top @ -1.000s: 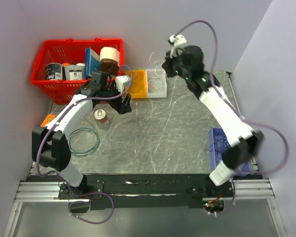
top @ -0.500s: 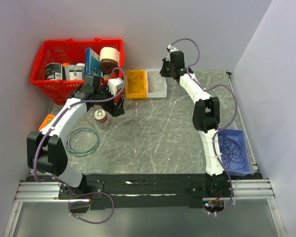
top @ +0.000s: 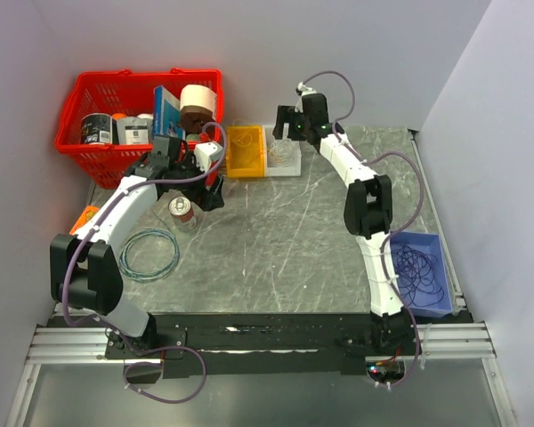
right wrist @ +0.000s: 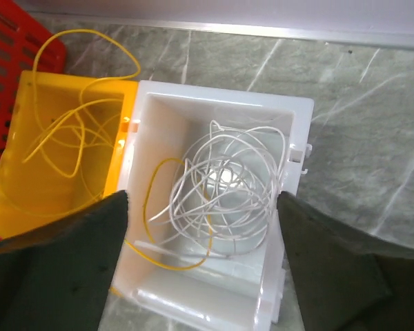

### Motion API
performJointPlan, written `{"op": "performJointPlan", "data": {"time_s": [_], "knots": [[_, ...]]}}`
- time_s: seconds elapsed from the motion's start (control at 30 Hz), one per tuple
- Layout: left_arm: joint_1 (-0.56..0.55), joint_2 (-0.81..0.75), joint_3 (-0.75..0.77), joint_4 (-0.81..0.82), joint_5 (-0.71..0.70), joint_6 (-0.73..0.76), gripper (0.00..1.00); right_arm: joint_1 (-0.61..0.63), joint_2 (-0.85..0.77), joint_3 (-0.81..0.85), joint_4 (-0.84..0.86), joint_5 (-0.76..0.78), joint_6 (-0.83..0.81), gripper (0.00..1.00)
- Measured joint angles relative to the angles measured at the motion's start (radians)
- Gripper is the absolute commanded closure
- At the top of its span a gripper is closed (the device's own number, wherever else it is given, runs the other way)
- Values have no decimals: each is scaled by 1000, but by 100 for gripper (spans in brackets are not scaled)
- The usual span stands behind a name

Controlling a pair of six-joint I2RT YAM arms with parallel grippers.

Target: Untangle the cables

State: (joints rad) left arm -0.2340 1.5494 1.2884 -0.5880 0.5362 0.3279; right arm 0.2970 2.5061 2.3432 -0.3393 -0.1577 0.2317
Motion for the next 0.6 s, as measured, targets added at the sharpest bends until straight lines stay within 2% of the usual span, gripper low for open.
{"op": "performJointPlan", "data": {"time_s": [0.1, 0.2, 0.43, 0.6], "knots": [[0, 5, 0, -1, -4, 0, 4, 0, -40, -3, -16, 2, -34, 0], [0, 5, 0, 0, -11, -1, 4, 2, -141, -74, -2, 4, -66, 0], [10, -28, -1, 6, -51, -35, 4, 2, -628, -558, 144, -7, -150, 0], [63, -136, -29, 50, -64, -99, 4, -1, -979, -962, 278, 19, -182, 0]]}}
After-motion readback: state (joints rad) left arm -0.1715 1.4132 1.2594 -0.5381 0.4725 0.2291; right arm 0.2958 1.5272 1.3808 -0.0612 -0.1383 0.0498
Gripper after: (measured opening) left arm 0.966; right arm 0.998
